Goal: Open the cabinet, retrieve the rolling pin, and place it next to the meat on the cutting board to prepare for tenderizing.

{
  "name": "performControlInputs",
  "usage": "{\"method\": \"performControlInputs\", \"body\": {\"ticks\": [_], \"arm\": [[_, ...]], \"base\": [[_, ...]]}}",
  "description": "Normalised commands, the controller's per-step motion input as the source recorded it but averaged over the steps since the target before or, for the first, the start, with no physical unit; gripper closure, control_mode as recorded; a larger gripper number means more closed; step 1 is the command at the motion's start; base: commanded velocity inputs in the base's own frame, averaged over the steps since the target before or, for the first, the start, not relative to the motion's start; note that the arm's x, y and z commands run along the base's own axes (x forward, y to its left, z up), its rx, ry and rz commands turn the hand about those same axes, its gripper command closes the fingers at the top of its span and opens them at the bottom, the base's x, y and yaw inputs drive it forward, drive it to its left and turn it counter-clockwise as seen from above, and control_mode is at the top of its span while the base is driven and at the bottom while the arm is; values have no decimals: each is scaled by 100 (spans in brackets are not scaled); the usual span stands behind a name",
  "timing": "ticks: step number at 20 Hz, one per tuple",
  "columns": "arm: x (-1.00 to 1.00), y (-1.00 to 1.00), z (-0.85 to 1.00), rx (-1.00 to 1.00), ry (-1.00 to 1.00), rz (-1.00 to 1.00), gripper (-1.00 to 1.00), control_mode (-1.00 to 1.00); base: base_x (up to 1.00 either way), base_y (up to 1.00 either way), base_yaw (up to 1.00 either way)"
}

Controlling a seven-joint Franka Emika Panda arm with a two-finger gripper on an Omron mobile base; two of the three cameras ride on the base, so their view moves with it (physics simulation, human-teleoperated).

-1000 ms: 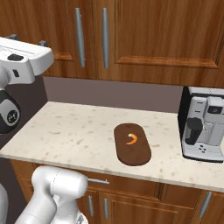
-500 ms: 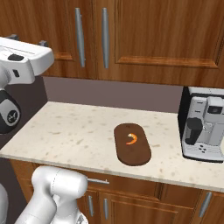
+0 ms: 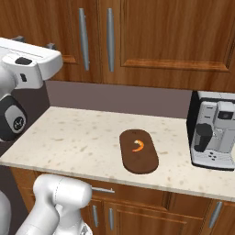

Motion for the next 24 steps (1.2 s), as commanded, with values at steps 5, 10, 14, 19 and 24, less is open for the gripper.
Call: {"method": "performControlInputs", "body": {"ticks": [5, 10, 14, 19, 24], "arm": [[-14, -2, -3, 0, 1, 0, -100, -100], [-9, 20, -16, 0, 6, 2, -100, -100], [0, 10, -26, 0, 13, 7, -100, -100], [27, 0, -15, 0, 11, 4, -100, -100], [45, -5, 0, 0, 1, 1, -100, -100]], "base": [[0, 0, 0], [0, 0, 0], [0, 0, 0], [0, 0, 0], [0, 0, 0]]}}
